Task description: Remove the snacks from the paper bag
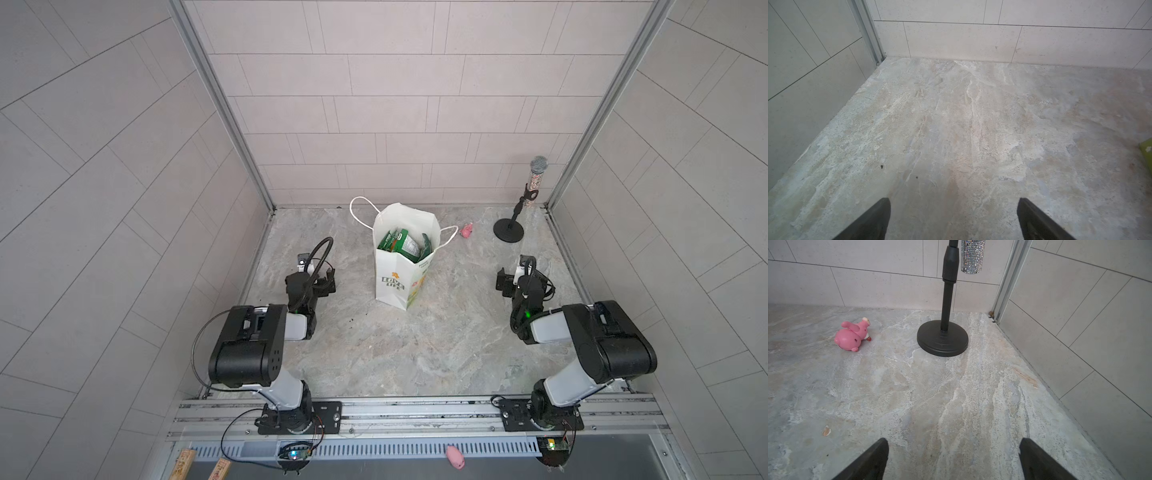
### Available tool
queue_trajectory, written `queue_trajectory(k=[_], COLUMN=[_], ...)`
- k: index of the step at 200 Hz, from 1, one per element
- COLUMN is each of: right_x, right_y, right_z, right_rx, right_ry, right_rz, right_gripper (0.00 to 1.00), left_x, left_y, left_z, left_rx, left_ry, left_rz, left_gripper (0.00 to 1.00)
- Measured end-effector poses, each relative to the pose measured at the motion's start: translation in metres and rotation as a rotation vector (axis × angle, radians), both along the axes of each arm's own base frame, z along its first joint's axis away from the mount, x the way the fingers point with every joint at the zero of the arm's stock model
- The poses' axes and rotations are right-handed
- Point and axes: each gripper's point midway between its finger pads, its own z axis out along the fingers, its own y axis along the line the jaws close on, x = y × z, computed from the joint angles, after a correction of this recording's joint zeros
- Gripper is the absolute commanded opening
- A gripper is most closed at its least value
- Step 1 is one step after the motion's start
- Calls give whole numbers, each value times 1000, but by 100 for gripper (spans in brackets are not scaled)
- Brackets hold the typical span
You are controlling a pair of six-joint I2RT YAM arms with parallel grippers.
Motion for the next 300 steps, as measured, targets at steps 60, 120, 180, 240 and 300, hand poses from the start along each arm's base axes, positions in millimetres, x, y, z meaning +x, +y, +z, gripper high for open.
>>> queue_trajectory(k=[60, 120, 180, 240, 300], right_x=[0, 0, 0, -1, -3], right_y=[1, 4, 4, 2, -3], right_z=[0, 0, 0, 0, 48], right_rx=[0, -13, -14, -17, -21], right_ry=[0, 3, 3, 5, -40], right_rz=[3, 1, -1, -10, -50], right_gripper=[99, 99, 99, 99, 99], left_x=[0, 0, 0, -2, -10], left_y=[0, -2, -2, 10, 40], left_z=[0, 0, 0, 2, 82], left_rx=[0, 1, 2, 16, -30], left_ry=[0, 0, 1, 1, -118], left_rz=[-1, -6, -1, 67, 274], left_gripper=[100, 100, 100, 100, 100])
